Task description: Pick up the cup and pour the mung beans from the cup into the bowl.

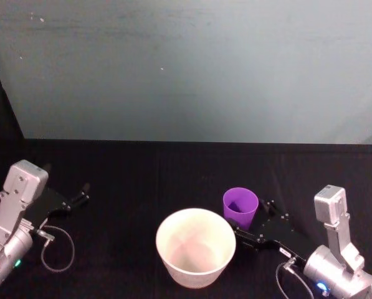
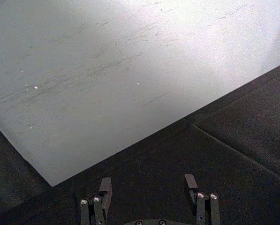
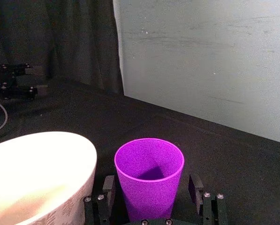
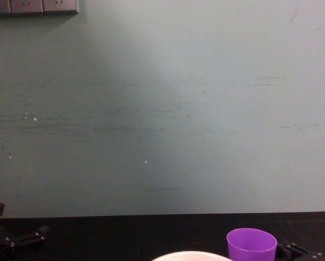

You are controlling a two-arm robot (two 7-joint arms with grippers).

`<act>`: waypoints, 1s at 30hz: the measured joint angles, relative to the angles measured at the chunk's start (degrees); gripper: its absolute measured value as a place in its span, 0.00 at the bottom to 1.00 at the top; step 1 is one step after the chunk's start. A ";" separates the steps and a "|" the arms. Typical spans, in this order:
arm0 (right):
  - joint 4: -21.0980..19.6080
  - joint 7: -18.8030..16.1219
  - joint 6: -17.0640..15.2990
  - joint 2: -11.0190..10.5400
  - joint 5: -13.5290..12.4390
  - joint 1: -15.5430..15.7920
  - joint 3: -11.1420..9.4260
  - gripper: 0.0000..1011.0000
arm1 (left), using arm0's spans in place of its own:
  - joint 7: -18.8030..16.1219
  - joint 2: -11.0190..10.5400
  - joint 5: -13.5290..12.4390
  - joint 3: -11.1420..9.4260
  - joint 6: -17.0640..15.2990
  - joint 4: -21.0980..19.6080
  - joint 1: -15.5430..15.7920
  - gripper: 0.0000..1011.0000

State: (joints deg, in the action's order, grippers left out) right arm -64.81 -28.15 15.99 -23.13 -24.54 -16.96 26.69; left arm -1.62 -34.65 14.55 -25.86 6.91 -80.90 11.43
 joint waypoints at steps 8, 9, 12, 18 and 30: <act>1.70 -0.88 0.11 1.42 0.86 -1.12 -0.39 0.99 | 0.00 0.00 0.00 0.00 0.00 0.00 0.00 0.99; 1.86 -0.96 0.13 1.54 0.94 -1.22 -0.45 0.99 | 0.00 0.00 0.00 0.00 0.00 0.00 0.00 0.99; 2.47 -1.21 0.33 2.11 1.17 -1.60 -0.75 0.99 | 0.00 0.00 0.00 0.00 0.00 0.00 0.00 0.99; 3.79 -1.67 0.87 3.31 1.55 -2.23 -1.43 0.99 | 0.00 0.00 0.00 0.00 0.00 0.00 -0.01 0.99; 3.99 -1.71 0.99 3.50 1.61 -2.30 -1.55 0.99 | 0.00 0.00 0.00 0.00 0.00 0.00 0.00 0.99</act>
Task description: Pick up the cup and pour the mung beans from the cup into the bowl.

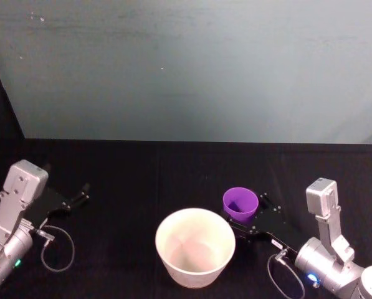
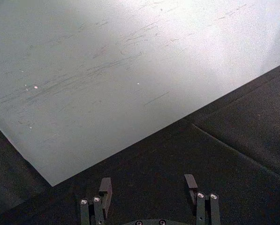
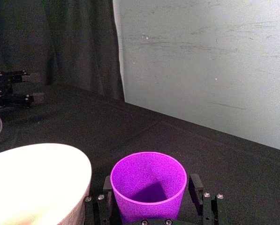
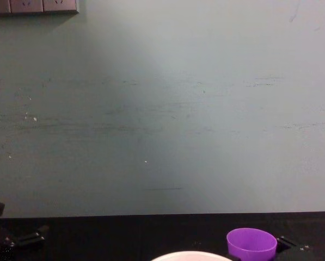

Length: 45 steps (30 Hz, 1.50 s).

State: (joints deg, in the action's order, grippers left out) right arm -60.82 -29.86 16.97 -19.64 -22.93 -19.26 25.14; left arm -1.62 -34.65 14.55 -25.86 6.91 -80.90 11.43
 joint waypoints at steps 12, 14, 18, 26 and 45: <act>-0.19 0.02 -0.01 -0.14 -0.03 0.09 0.07 0.85 | 0.00 0.00 0.00 0.00 0.00 0.00 0.00 0.99; -0.20 0.02 -0.01 -0.15 -0.04 0.11 0.09 0.81 | 0.00 0.00 0.00 0.00 0.00 0.00 0.00 0.99; -0.22 0.03 -0.02 -0.17 -0.06 0.12 0.10 0.75 | 0.00 0.00 0.00 0.00 0.00 0.00 0.00 0.99; -0.28 0.04 -0.04 -0.21 -0.10 0.16 0.11 0.73 | 0.00 0.00 0.00 0.00 0.00 0.00 0.00 0.99; -16.55 4.25 -8.35 -4.60 1.80 4.79 -4.22 0.73 | 0.00 0.00 0.00 0.00 0.00 0.00 0.00 0.99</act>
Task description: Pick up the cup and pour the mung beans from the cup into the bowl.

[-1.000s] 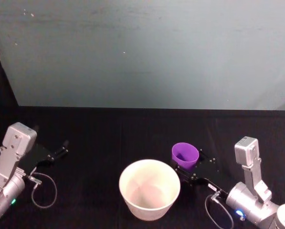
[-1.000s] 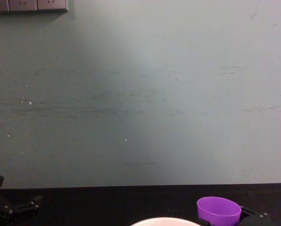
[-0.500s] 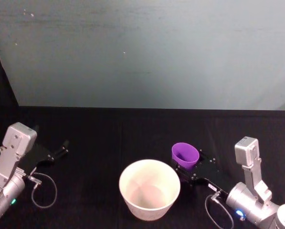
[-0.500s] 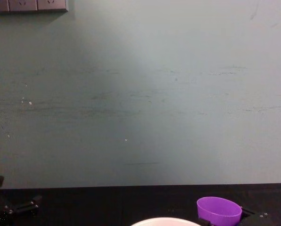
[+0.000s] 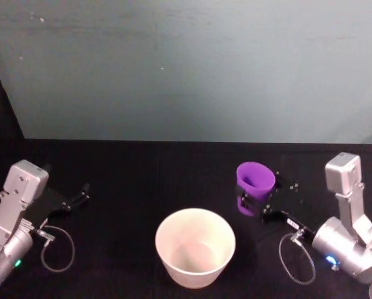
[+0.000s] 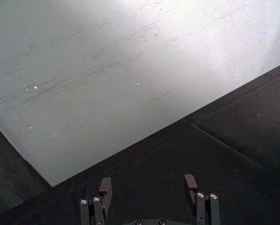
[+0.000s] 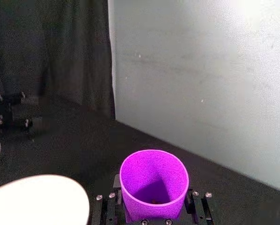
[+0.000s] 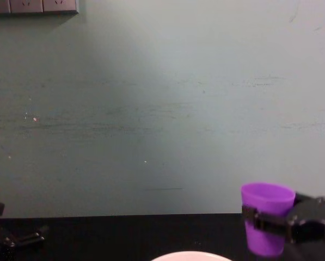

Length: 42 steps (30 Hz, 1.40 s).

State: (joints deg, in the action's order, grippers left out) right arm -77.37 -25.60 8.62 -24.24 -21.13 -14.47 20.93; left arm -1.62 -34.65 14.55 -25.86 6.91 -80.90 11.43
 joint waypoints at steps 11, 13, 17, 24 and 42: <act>-13.90 3.08 -11.55 -2.74 0.14 1.90 -3.39 0.72 | 0.00 0.00 0.00 0.00 0.00 0.00 0.00 0.99; -15.62 3.37 -13.27 -3.00 -0.36 1.97 -3.96 0.73 | 0.00 0.00 0.00 0.00 0.00 0.00 0.00 0.99; -18.73 3.91 -16.30 -3.45 -1.80 2.02 -5.27 0.73 | 0.00 0.00 0.00 0.00 0.00 0.00 0.00 0.99; -22.69 5.39 -19.78 -4.62 -2.67 1.33 -6.68 0.73 | 0.00 0.00 0.00 0.00 0.00 0.00 0.00 0.99; -24.44 6.48 -21.38 -5.27 -2.27 0.85 -6.97 0.73 | 0.00 0.00 0.00 0.00 0.00 0.00 0.00 0.99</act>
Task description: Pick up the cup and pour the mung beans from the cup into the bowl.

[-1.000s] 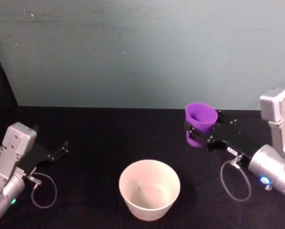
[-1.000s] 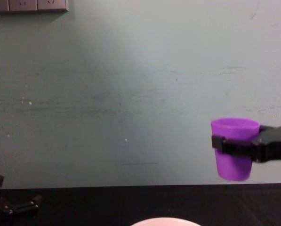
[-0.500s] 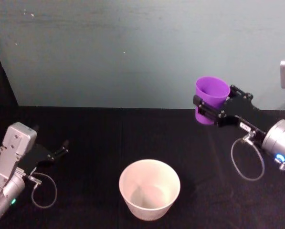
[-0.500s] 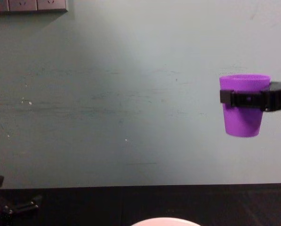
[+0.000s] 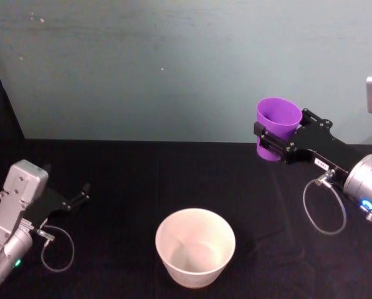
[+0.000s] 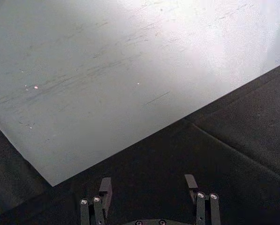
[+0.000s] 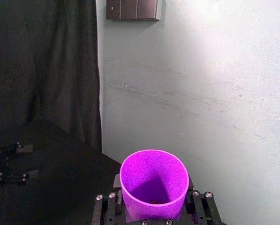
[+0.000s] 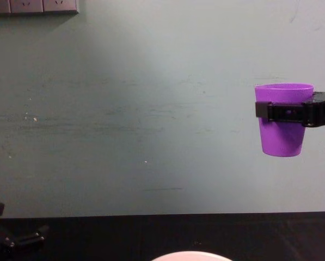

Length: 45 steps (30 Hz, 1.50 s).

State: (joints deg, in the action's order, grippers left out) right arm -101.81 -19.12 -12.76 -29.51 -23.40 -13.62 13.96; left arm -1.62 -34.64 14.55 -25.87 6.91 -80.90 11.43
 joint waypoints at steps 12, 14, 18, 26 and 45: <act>0.20 -0.23 0.21 0.07 -0.06 0.06 0.07 0.73 | 0.00 0.00 0.00 0.00 0.00 0.00 0.00 0.99; 0.21 -0.25 0.22 0.08 -0.06 0.07 0.07 0.73 | 0.00 0.00 0.00 0.00 0.00 0.00 0.00 0.99; 0.24 -0.27 0.25 0.10 -0.09 0.10 0.07 0.73 | 0.00 0.00 0.00 0.00 0.00 0.00 0.00 0.99; 0.28 -0.31 0.31 0.12 -0.09 0.10 0.07 0.73 | 0.00 0.00 0.00 0.00 0.00 0.00 0.00 0.99; 0.30 -0.35 0.33 0.12 -0.09 0.10 0.06 0.73 | 0.00 0.00 0.00 0.00 0.00 0.00 0.00 0.99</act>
State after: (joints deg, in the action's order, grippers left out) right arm -101.51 -19.47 -12.44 -29.39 -23.49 -13.52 14.02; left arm -1.62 -34.64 14.55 -25.86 6.90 -80.90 11.43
